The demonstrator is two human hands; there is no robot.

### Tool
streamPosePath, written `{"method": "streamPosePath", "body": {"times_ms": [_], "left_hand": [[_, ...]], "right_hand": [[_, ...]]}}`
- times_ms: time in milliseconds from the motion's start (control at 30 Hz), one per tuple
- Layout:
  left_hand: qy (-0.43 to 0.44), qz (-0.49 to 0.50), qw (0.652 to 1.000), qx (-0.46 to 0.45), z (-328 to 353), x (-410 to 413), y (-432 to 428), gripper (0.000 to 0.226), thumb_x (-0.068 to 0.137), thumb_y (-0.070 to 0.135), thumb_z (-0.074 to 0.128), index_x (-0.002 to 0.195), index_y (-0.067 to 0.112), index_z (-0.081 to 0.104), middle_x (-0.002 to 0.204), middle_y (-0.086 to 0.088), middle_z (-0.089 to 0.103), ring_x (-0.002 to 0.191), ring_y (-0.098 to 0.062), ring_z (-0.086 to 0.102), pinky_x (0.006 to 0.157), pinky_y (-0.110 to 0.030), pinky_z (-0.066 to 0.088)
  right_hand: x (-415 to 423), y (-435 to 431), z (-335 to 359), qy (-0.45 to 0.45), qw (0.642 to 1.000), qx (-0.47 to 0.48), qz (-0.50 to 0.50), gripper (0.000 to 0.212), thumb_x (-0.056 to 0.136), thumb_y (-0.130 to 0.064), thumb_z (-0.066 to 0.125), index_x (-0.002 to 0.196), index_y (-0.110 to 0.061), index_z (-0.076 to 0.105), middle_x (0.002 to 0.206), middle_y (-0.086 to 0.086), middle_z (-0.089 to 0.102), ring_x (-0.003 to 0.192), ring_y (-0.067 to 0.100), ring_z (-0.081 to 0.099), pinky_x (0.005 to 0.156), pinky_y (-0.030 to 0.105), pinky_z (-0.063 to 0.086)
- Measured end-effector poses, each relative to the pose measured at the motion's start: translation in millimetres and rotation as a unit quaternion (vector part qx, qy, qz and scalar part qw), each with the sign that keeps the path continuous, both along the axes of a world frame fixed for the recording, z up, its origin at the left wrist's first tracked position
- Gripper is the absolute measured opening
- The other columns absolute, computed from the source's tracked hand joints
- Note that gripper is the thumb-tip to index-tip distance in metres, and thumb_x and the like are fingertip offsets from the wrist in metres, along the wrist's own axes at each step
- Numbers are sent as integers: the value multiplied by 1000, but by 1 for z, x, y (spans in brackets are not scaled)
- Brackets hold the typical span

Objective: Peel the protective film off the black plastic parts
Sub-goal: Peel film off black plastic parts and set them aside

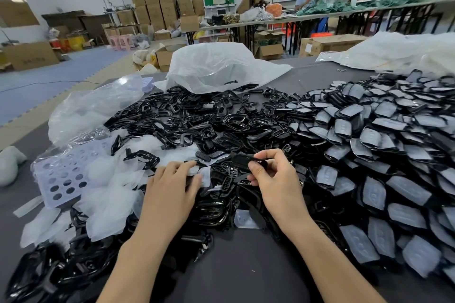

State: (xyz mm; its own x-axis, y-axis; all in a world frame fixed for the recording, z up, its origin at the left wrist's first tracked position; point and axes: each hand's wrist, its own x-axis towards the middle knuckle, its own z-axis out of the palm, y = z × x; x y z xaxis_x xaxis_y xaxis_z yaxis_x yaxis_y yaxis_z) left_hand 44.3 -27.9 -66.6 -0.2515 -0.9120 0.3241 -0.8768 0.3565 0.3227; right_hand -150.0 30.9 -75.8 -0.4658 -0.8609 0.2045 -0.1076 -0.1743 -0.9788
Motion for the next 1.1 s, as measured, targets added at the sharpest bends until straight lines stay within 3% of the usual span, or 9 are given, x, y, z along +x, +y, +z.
{"method": "streamPosePath", "body": {"times_ms": [133, 233, 333, 467, 567, 700, 800, 1000, 1100], "left_hand": [[-2, -5, 1000, 15, -4, -5, -2, 29, 94, 55, 53, 116, 38, 63, 115, 11, 52, 118, -16, 42, 101, -36, 30], [61, -24, 998, 8, -4, -7, -3, 9, 94, 47, 59, 94, 39, 57, 102, 18, 52, 107, -14, 44, 94, -33, 31], [125, -50, 991, -16, -2, -10, 1, 13, 97, 35, 58, 87, 38, 51, 90, 21, 58, 97, -11, 50, 88, -30, 38], [369, -68, 927, 23, 14, -16, 11, 18, 101, 29, 52, 93, 45, 56, 85, 16, 65, 69, -8, 63, 63, -13, 48], [474, -104, 864, 133, 17, -24, 20, 27, 103, 21, 51, 96, 41, 67, 80, 9, 67, 68, -8, 68, 66, -17, 54], [493, -134, 841, 180, 14, -33, 27, 23, 97, 13, 61, 107, 32, 69, 81, 4, 70, 78, -11, 70, 73, -18, 54], [496, -129, 841, 177, 14, -35, 29, 21, 92, 13, 69, 100, 32, 71, 84, 1, 74, 76, -10, 68, 74, -15, 53], [477, -150, 841, 207, 13, -41, 34, 26, 97, 9, 62, 104, 34, 69, 84, -1, 68, 80, -17, 74, 74, -18, 55], [391, -176, 886, 178, 10, -44, 37, 19, 98, 22, 59, 104, 39, 65, 81, -5, 66, 74, -9, 67, 71, -19, 53]], "right_hand": [[-1, 1, -1, 4, 1000, -1, 2, 19, 97, -17, 65, 94, -35, 59, 82, -14, 71, 72, 7, 70, 71, 21, 57], [-1, 1, -1, 1, 1000, 1, -3, 18, 97, -17, 65, 94, -34, 59, 81, -9, 71, 73, 8, 70, 73, 23, 58], [-1, 1, 1, -10, 1000, 3, -4, 16, 97, -16, 65, 95, -31, 60, 83, -1, 71, 73, 9, 71, 73, 25, 58], [-1, 2, 6, -65, 998, -6, 14, 13, 97, -12, 65, 98, -24, 61, 85, 6, 71, 69, 9, 70, 67, 18, 55], [-1, 2, 9, -95, 995, -10, 21, 11, 96, -11, 66, 99, -20, 61, 84, 8, 71, 67, 8, 70, 65, 16, 54], [-1, 1, 10, -123, 992, -9, 22, 11, 96, -10, 67, 100, -19, 62, 84, 7, 72, 67, 9, 71, 64, 16, 54], [-2, 0, 12, -187, 982, -14, 38, 11, 95, -7, 67, 100, -16, 62, 76, -1, 72, 73, 14, 73, 65, 19, 56], [4, 1, 17, -385, 913, -19, 131, 18, 84, -6, 71, 100, -10, 62, 86, 11, 75, 78, 24, 76, 64, 28, 61], [6, 2, 18, -413, 898, -25, 151, 28, 74, -9, 72, 100, -8, 61, 91, 17, 75, 80, 26, 77, 65, 29, 61]]}}
